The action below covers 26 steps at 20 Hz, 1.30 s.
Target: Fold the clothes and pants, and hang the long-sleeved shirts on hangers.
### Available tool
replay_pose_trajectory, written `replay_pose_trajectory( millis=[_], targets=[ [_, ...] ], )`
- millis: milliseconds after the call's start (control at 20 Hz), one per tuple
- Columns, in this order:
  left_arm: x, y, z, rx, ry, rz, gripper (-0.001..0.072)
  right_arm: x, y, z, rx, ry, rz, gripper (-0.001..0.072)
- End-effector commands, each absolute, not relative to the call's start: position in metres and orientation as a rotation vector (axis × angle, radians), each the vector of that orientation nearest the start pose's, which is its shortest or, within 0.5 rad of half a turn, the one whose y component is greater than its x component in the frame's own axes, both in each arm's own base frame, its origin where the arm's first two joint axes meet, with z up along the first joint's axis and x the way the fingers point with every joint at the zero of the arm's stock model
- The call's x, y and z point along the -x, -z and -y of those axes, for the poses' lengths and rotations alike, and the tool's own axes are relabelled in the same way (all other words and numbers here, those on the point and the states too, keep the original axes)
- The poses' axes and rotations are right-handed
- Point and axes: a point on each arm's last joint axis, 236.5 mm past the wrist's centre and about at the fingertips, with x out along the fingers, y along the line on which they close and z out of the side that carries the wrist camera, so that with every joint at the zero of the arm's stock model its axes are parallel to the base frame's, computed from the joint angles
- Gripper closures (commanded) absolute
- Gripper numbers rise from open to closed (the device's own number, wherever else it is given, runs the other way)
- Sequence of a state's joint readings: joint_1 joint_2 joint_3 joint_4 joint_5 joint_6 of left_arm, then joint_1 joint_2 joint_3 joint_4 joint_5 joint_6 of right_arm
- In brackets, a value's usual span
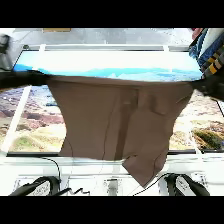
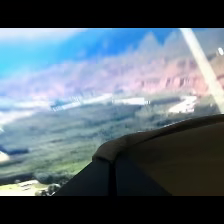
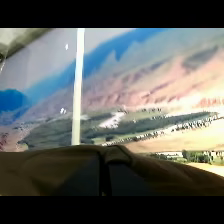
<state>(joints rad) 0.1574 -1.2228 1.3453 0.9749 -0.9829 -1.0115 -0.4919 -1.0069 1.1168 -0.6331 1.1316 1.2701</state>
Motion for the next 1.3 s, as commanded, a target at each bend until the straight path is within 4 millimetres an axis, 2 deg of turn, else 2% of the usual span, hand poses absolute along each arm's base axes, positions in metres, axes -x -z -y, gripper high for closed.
replay_pose_trajectory(
  millis=[0, 100, 200, 300, 400, 550, 650, 750, 900, 950, 1050, 1250],
  targets=[
    [-0.517, -0.067, 0.059, 0.097, 0.367, -0.773, 0.0698, -0.455, -0.087, 0.014, -0.718, -0.16, -0.737, 0.07],
    [-0.546, -0.052, 0.064, 0.086, 0.315, -0.704, 0.0697, -0.49, -0.058, 0.014, -0.705, -0.078, -0.692, 0.07],
    [-0.569, -0.057, 0.063, 0.072, 0.257, -0.607, 0.0697, -0.512, -0.044, 0.017, -0.68, -0.013, -0.637, 0.07],
    [-0.582, -0.066, 0.058, 0.064, 0.214, -0.537, 0.0697, -0.524, -0.04, 0.021, -0.662, 0.03, -0.593, 0.07],
    [-0.582, -0.065, 0.052, 0.059, 0.206, -0.541, 0.0697, -0.522, -0.033, 0.019, -0.641, 0.022, -0.617, 0.0701],
    [-0.561, -0.04, 0.051, 0.081, 0.263, -0.677, 0.0697, -0.504, -0.015, 0.007, -0.581, -0.039, -0.736, 0.0701],
    [-0.529, -0.013, 0.056, 0.066, 0.342, -0.845, 0.0698, -0.479, 0.006, -0.002, -0.518, -0.088, -0.875, 0.0701],
    [-0.491, 0.013, 0.054, 0.014, 0.409, -1.022, 0.0698, -0.452, 0.028, 0.002, -0.471, -0.069, -1.02, 0.0701],
    [-0.446, 0.034, 0.063, 0.017, 0.504, -1.217, 0.0698, -0.415, 0.05, 0.01, -0.417, -0.025, -1.196, 0.0701],
    [-0.439, 0.041, 0.065, 0.023, 0.523, -1.255, 0.0698, -0.404, 0.054, 0.009, -0.404, -0.033, -1.247, 0.0701],
    [-0.438, 0.053, 0.065, 0.033, 0.524, -1.282, 0.0697, -0.388, 0.059, 0.007, -0.39, -0.043, -1.319, 0.0701],
    [-0.434, 0.079, 0.066, 0.064, 0.519, -1.341, 0.0683, -0.374, 0.061, 0.004, -0.384, -0.054, -1.377, 0.0699]
  ],
)
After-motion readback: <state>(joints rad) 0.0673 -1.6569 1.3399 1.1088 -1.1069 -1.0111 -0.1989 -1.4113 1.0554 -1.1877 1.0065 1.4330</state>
